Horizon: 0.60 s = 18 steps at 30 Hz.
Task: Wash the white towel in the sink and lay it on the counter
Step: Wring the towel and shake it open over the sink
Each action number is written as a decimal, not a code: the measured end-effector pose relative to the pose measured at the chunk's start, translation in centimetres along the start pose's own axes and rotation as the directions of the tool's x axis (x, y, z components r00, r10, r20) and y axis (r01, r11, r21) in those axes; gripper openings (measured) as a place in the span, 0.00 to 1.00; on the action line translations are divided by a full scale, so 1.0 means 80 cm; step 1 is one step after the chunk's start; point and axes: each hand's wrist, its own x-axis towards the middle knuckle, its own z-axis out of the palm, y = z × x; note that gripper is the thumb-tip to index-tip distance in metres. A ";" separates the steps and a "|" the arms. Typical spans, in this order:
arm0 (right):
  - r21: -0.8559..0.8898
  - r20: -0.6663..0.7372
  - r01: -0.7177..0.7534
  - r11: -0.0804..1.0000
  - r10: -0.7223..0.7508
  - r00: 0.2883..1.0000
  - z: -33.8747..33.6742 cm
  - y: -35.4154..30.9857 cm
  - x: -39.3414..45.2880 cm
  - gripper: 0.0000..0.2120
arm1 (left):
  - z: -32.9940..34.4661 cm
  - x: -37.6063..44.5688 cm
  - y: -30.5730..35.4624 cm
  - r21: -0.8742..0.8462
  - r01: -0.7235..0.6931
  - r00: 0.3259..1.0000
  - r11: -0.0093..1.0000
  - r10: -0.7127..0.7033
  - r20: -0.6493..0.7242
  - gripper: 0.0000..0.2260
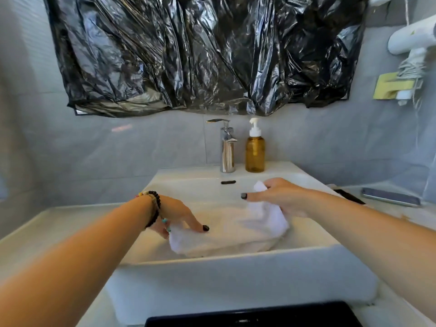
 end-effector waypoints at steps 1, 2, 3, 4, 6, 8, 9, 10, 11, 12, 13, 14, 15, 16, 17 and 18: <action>-0.194 0.091 0.004 0.981 0.013 0.996 0.008 0.004 -0.004 0.40 | -0.002 0.004 -0.005 -0.034 -0.036 0.998 0.999 0.037 0.043 0.33; -0.381 0.146 0.034 0.924 0.024 0.989 0.016 0.007 -0.005 0.43 | -0.005 0.009 -0.009 -0.086 -0.076 0.995 0.993 0.081 0.061 0.39; -0.519 0.173 0.084 0.851 0.009 0.985 0.025 0.009 -0.004 0.44 | -0.006 0.012 -0.012 -0.100 -0.116 0.991 0.988 0.123 0.060 0.39; -0.601 0.183 0.136 0.788 -0.030 0.983 0.031 0.009 -0.001 0.43 | -0.001 0.008 -0.011 -0.101 -0.155 0.986 0.983 0.159 0.040 0.34; -0.659 0.179 0.204 0.724 -0.113 0.977 0.038 0.002 0.006 0.34 | 0.003 0.005 -0.005 0.118 -0.195 0.972 0.974 0.208 -0.113 0.26; -0.677 0.158 0.231 0.699 -0.169 0.973 0.036 -0.011 0.013 0.23 | 0.004 0.000 0.011 0.499 -0.143 0.916 0.855 0.305 -0.262 0.23; -0.684 0.138 0.231 0.692 -0.189 0.972 0.032 -0.018 0.017 0.20 | 0.001 -0.003 0.020 0.617 -0.108 0.867 0.779 0.378 -0.325 0.23; -0.685 0.103 0.227 0.693 -0.216 0.971 0.027 -0.025 0.019 0.20 | -0.004 -0.008 0.031 0.675 -0.097 0.809 0.732 0.453 -0.375 0.23; -0.675 0.057 0.225 0.702 -0.255 0.965 0.019 -0.033 0.021 0.21 | -0.012 -0.010 0.041 0.680 -0.101 0.751 0.726 0.504 -0.426 0.22; -0.652 0.001 0.229 0.723 -0.301 0.954 0.010 -0.040 0.022 0.22 | -0.020 -0.016 0.050 0.677 -0.117 0.681 0.726 0.555 -0.478 0.20; -0.614 -0.061 0.245 0.750 -0.355 0.933 0.001 -0.049 0.021 0.22 | -0.029 -0.026 0.060 0.679 -0.127 0.602 0.723 0.600 -0.526 0.18; -0.567 -0.131 0.265 0.780 -0.403 0.906 -0.010 -0.059 0.019 0.21 | -0.039 -0.034 0.070 0.686 -0.124 0.523 0.717 0.635 -0.569 0.16; -0.518 -0.214 0.285 0.806 -0.445 0.870 -0.021 -0.069 0.017 0.20 | -0.049 -0.042 0.078 0.693 -0.124 0.433 0.710 0.668 -0.606 0.16; -0.473 -0.301 0.306 0.826 -0.478 0.825 -0.032 -0.081 0.013 0.20 | -0.057 -0.052 0.086 0.695 -0.127 0.345 0.708 0.688 -0.638 0.16; -0.434 -0.382 0.326 0.840 -0.499 0.778 -0.042 -0.094 0.010 0.19 | -0.065 -0.063 0.094 0.690 -0.148 0.255 0.708 0.702 -0.665 0.17; -0.401 -0.445 0.347 0.848 -0.512 0.735 -0.052 -0.106 0.006 0.19 | -0.071 -0.074 0.100 0.666 -0.164 0.195 0.727 0.686 -0.701 0.19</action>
